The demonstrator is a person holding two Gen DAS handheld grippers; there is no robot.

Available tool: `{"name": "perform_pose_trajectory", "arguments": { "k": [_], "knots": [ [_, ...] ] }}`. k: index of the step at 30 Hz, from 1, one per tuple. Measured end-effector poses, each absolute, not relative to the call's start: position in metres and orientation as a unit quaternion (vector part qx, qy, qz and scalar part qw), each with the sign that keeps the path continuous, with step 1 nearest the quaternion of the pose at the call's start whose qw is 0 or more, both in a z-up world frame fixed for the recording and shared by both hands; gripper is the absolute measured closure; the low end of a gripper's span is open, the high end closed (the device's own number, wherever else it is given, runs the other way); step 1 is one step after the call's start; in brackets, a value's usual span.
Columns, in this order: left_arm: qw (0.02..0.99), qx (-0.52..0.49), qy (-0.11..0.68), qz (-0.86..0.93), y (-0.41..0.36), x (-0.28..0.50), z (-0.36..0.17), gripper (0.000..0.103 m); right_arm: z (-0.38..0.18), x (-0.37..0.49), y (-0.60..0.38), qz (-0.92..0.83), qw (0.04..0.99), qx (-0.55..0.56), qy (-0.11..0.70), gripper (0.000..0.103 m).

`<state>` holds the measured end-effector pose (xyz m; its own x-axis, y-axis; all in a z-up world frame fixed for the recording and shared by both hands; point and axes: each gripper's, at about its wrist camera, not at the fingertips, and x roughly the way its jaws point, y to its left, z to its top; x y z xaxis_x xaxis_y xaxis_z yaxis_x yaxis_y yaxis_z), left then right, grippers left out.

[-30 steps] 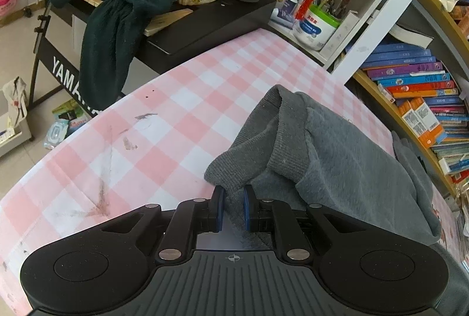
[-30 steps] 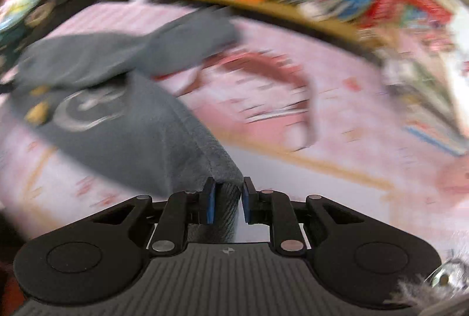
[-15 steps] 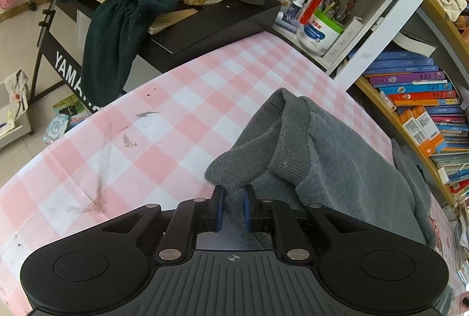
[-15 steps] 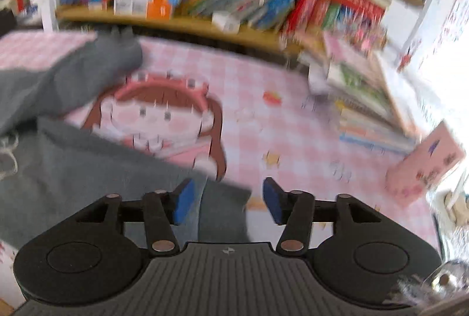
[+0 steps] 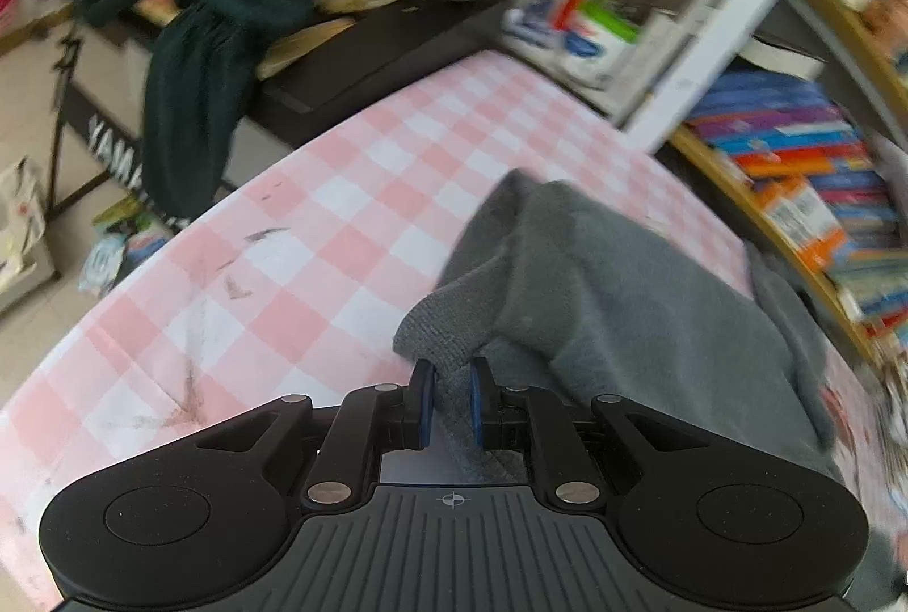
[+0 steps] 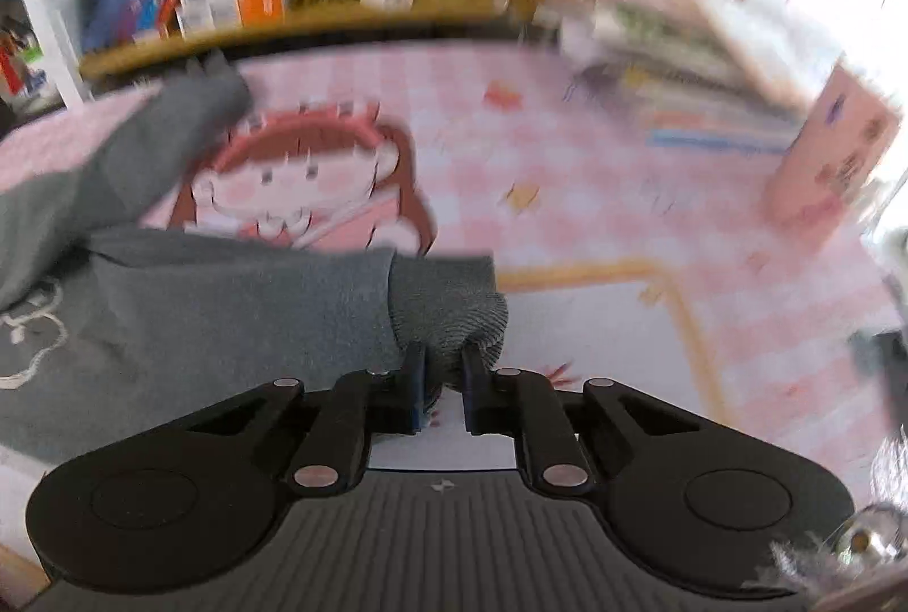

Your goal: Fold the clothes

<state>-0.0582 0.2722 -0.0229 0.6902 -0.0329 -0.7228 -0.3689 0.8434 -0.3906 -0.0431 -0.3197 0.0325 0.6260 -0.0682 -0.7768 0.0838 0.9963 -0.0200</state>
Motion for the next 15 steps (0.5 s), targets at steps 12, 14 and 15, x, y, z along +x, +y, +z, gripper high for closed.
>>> {"name": "perform_pose_trajectory", "arguments": {
  "k": [12,14,15],
  "knots": [
    [0.869,-0.256,0.414,0.095,0.276,-0.082,-0.033,0.091,-0.007,-0.075,-0.329,-0.093,0.87,0.006,0.485,0.083],
    [0.869,-0.25,0.418,0.093,0.276,-0.082,-0.032,0.086,-0.008,-0.072,-0.33,-0.099,0.87,-0.003,0.484,0.073],
    [0.872,-0.24,0.415,0.093,0.275,-0.083,-0.029,0.086,-0.007,-0.071,-0.33,-0.104,0.87,-0.008,0.482,0.067]
  ]
}}
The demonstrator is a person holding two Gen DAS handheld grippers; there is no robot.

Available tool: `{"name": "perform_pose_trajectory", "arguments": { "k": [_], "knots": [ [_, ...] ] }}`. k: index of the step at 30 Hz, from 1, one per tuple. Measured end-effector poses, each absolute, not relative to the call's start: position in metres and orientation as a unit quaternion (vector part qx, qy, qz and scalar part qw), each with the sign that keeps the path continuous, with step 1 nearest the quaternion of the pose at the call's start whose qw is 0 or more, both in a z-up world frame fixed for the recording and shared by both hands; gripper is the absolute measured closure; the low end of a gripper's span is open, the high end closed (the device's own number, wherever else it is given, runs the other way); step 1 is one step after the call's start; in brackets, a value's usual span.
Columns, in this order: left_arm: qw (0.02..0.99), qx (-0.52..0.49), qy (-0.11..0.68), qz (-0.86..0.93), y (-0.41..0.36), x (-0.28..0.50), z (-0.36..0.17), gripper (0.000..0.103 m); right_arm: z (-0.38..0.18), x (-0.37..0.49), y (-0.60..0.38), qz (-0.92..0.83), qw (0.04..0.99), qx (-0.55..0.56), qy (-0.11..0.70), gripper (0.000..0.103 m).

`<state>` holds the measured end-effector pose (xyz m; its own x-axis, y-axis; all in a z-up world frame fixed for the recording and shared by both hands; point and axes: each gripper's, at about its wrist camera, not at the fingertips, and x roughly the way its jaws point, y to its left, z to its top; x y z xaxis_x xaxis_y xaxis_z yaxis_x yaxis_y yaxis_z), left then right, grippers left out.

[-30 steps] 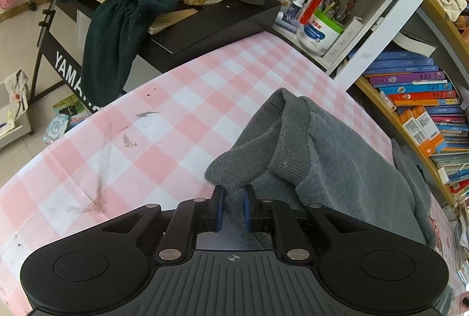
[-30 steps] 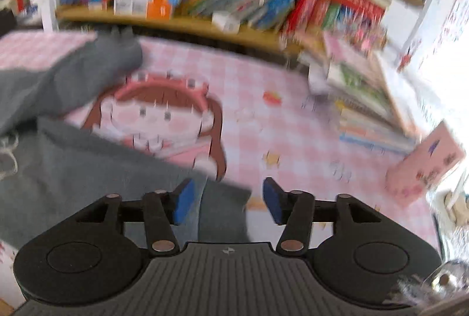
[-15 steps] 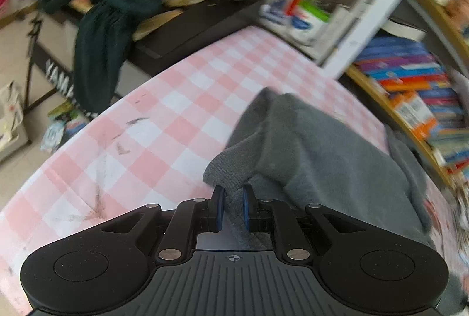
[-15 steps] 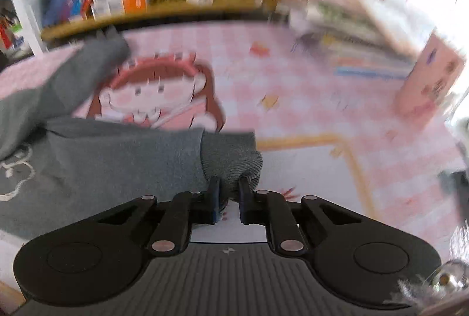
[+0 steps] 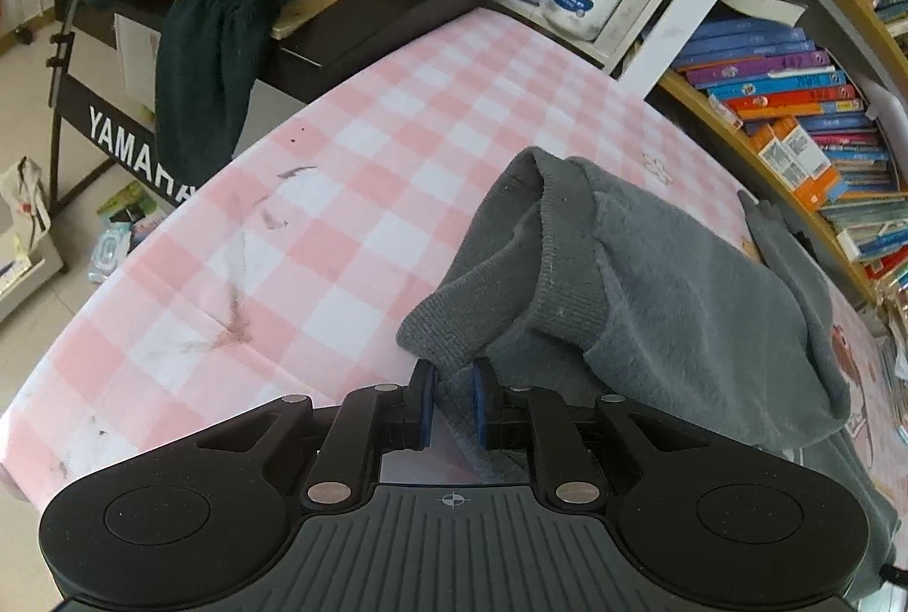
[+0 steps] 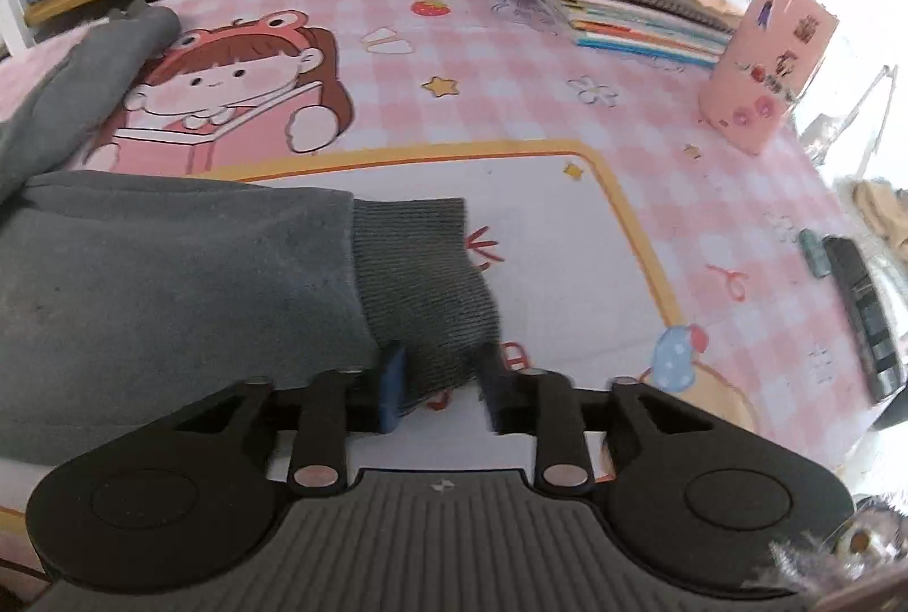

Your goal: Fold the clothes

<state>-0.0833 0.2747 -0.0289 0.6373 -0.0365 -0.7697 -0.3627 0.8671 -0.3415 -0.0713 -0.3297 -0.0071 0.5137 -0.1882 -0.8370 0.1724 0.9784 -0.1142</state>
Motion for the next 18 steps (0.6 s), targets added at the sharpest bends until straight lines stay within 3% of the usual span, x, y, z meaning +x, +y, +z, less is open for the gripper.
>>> {"name": "perform_pose_trajectory", "arguments": {
  "k": [4,6,9,11,18],
  "knots": [
    [0.887,-0.203,0.404,0.096,0.269,-0.088,-0.015,0.074,0.008,-0.069,-0.331,-0.112,0.882,-0.026,0.458,0.063],
    [0.894,-0.197,0.391,0.095,0.268,-0.09,-0.007,0.074,0.02,-0.065,-0.329,-0.112,0.89,-0.032,0.44,0.061],
    [0.899,-0.228,0.368,0.071,0.269,-0.092,0.004,0.071,0.033,-0.051,-0.321,-0.097,0.901,-0.038,0.421,0.056],
    [0.889,-0.27,0.367,0.049,0.27,-0.089,0.002,0.062,0.04,-0.038,-0.309,-0.076,0.908,-0.045,0.41,0.054],
    [0.831,-0.408,0.375,0.05,0.273,-0.077,-0.029,0.062,0.053,0.016,-0.252,0.016,0.917,-0.068,0.392,0.04]
  ]
}}
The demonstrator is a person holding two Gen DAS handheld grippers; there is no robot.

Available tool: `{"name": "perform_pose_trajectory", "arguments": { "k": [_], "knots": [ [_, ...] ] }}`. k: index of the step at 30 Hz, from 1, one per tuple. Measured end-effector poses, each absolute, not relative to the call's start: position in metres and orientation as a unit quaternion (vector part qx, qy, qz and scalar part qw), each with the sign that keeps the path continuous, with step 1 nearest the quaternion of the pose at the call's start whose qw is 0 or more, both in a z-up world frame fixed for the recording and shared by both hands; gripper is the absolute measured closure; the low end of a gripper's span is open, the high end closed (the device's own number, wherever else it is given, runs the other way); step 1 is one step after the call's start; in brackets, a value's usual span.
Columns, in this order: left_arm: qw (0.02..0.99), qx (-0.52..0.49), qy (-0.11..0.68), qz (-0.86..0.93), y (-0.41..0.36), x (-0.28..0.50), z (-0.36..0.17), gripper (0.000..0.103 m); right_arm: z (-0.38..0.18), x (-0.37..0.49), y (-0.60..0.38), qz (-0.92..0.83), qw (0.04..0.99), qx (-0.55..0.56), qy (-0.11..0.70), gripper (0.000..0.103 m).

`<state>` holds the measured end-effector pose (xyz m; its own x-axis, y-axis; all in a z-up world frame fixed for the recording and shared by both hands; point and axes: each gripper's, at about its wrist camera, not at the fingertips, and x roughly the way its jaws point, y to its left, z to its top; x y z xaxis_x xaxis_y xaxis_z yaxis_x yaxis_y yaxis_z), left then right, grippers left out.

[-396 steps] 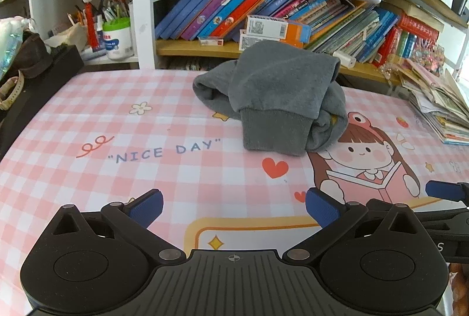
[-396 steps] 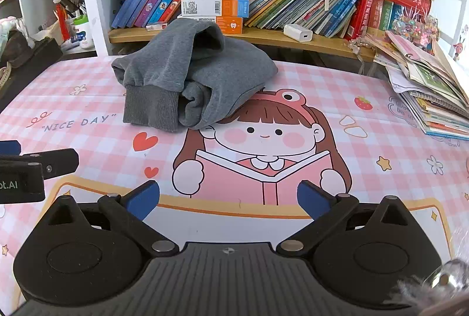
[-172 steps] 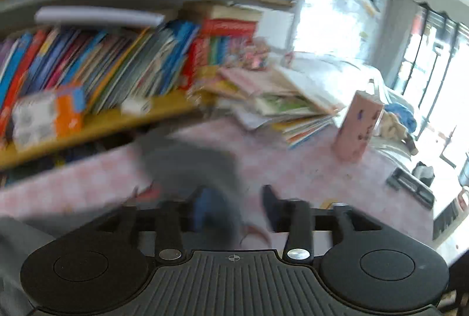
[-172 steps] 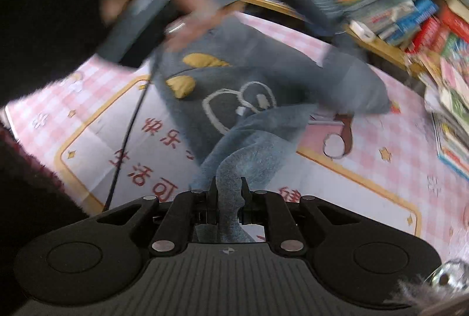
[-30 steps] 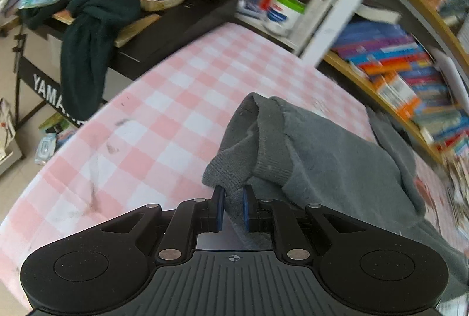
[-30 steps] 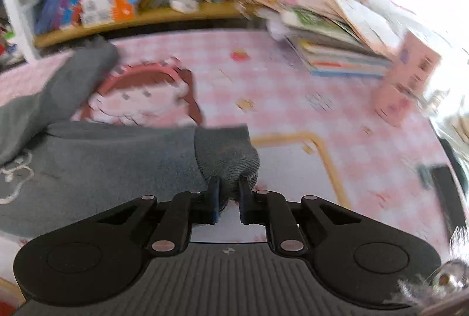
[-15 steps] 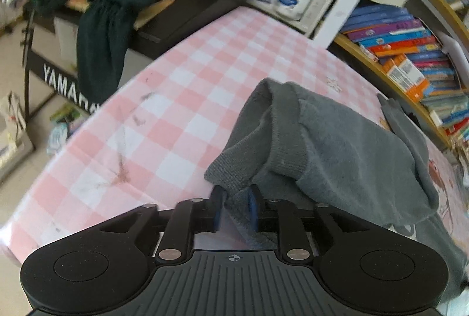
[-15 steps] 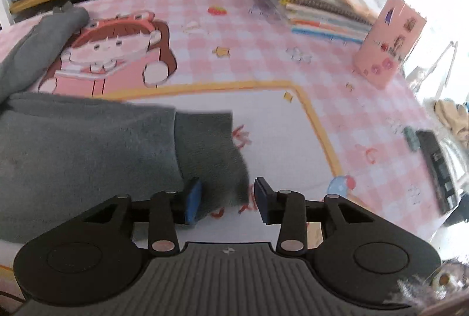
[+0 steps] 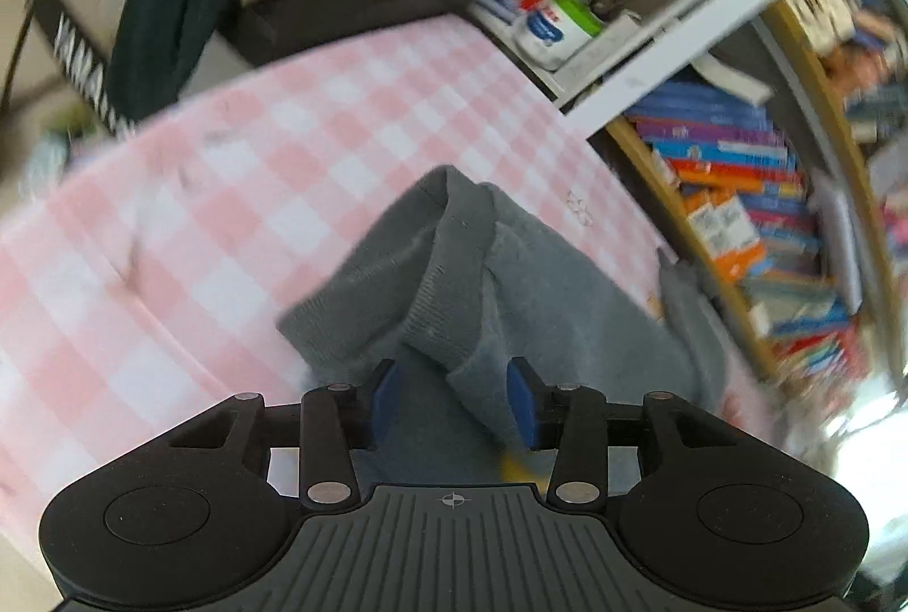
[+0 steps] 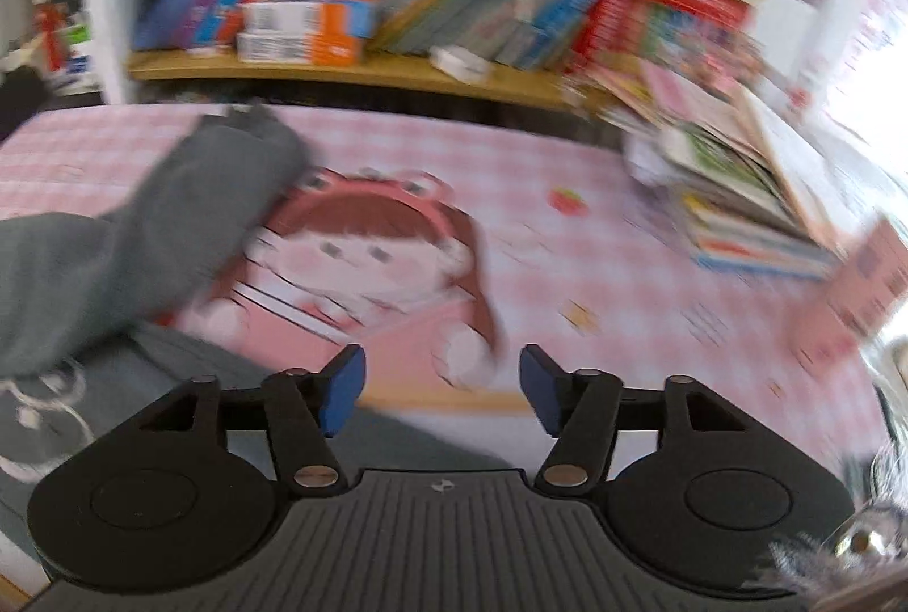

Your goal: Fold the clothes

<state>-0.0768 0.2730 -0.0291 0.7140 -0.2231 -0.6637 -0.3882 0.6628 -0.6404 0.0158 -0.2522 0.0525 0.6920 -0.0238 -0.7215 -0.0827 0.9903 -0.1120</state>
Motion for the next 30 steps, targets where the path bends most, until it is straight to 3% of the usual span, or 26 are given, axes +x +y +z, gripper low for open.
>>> {"name": "perform_pose_trajectory", "arguments": {
  "k": [4,23,26,30],
  "knots": [
    [0.806,-0.456,0.373,0.056,0.271,-0.069,-0.043,0.063,0.056,0.056,-0.213,0.081,0.912,-0.08,0.393,0.034],
    [0.786,-0.491,0.367,0.078,0.271,-0.055,-0.056,0.067,0.005,0.237,-0.037,0.196,0.853,-0.127,0.467,0.035],
    [0.786,-0.493,0.365,0.083,0.271,-0.055,-0.056,0.072,-0.005,0.244,-0.036,0.18,0.852,-0.13,0.474,0.046],
    [0.784,-0.495,0.365,0.088,0.272,-0.055,-0.057,0.075,-0.011,0.242,-0.056,0.166,0.857,-0.1,0.477,0.089]
  ]
}}
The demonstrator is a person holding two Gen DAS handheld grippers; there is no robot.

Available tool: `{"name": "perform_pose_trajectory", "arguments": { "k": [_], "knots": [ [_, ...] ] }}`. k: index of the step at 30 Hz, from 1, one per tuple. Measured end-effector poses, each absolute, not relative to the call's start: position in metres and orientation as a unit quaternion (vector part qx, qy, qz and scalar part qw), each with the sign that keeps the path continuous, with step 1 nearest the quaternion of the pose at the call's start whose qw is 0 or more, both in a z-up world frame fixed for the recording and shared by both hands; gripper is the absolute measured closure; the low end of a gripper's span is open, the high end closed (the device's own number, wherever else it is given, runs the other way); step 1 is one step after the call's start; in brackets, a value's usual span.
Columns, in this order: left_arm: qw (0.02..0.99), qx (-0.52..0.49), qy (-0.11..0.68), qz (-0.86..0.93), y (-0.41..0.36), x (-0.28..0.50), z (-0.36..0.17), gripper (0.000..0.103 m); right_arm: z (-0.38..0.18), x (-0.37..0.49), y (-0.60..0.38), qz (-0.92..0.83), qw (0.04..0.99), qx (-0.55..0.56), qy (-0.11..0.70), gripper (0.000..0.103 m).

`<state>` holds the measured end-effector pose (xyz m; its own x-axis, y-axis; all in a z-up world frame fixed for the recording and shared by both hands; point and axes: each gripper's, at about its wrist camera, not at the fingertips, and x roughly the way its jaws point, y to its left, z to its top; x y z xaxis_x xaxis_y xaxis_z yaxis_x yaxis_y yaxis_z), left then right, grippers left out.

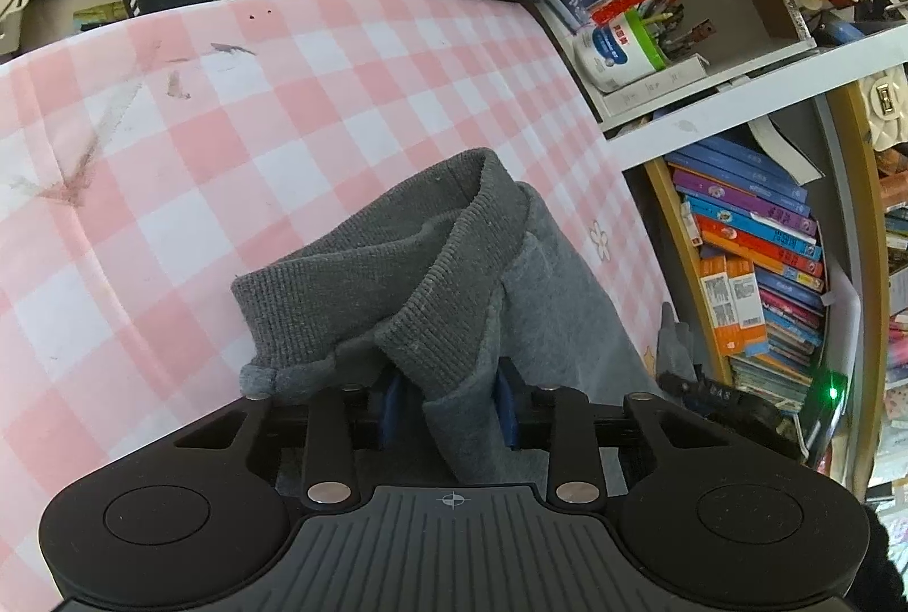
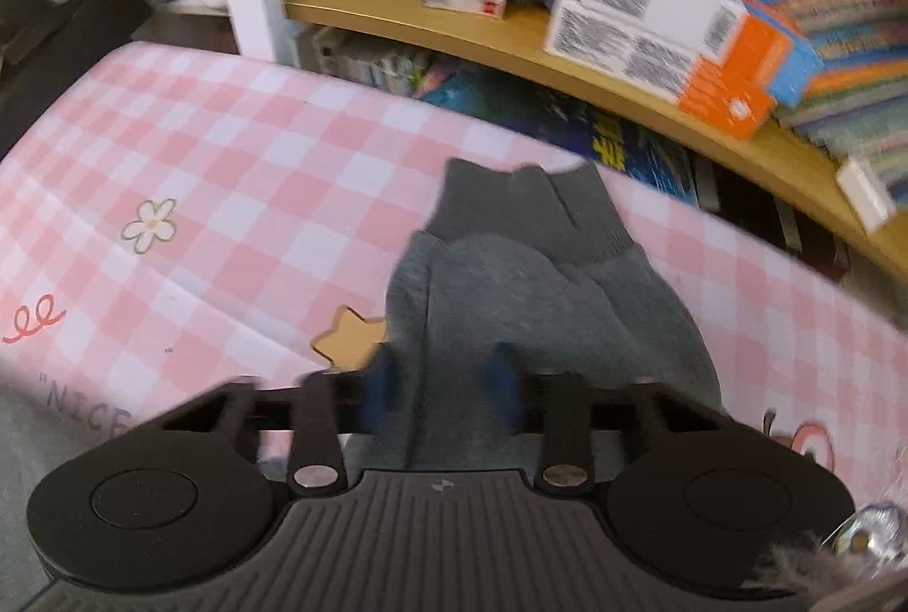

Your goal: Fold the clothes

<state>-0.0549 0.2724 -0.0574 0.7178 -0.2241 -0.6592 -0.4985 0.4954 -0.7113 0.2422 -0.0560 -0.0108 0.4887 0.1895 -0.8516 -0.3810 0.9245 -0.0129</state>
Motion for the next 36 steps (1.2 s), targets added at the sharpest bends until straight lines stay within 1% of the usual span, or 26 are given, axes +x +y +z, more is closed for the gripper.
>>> {"name": "perform_pose_trajectory", "arguments": {
  "k": [1,4,7,11,15,20,21,23,24,25,28,36],
  "knots": [
    [0.783,-0.495,0.366,0.088,0.273,-0.055,-0.058,0.08,-0.01,0.24,-0.064,0.164,0.86,-0.085,0.476,0.093],
    [0.784,-0.499,0.36,0.089,0.273,-0.056,-0.057,0.087,0.005,0.228,-0.096,0.145,0.877,-0.042,0.455,0.094],
    [0.799,-0.487,0.342,0.086,0.272,-0.055,-0.048,0.09,0.027,0.207,-0.146,0.109,0.9,0.009,0.421,0.094],
    [0.811,-0.484,0.318,0.079,0.275,-0.053,-0.036,0.091,0.052,0.157,-0.236,0.031,0.913,0.119,0.388,0.094],
    [0.814,-0.486,0.309,0.077,0.278,-0.051,-0.033,0.091,0.042,0.093,-0.297,-0.015,0.889,0.204,0.41,0.094],
    [0.806,-0.491,0.321,0.084,0.28,-0.054,-0.043,0.091,0.0,0.031,-0.306,-0.041,0.844,0.254,0.47,0.094],
    [0.804,-0.493,0.322,0.084,0.28,-0.056,-0.045,0.091,-0.006,0.025,-0.305,-0.05,0.837,0.268,0.475,0.093],
    [0.801,-0.498,0.322,0.082,0.281,-0.058,-0.047,0.09,-0.015,0.013,-0.305,-0.065,0.827,0.296,0.473,0.087],
    [0.799,-0.501,0.323,0.081,0.282,-0.059,-0.048,0.089,-0.019,0.008,-0.306,-0.069,0.823,0.309,0.47,0.079],
    [0.797,-0.501,0.326,0.08,0.281,-0.059,-0.049,0.087,-0.02,0.005,-0.308,-0.071,0.82,0.326,0.466,0.074],
    [0.791,-0.506,0.334,0.075,0.28,-0.061,-0.053,0.086,-0.019,0.002,-0.315,-0.073,0.817,0.36,0.444,0.072],
    [0.779,-0.523,0.337,0.074,0.278,-0.061,-0.063,0.086,-0.021,0.02,-0.339,-0.1,0.809,0.4,0.418,0.07]
  ]
}}
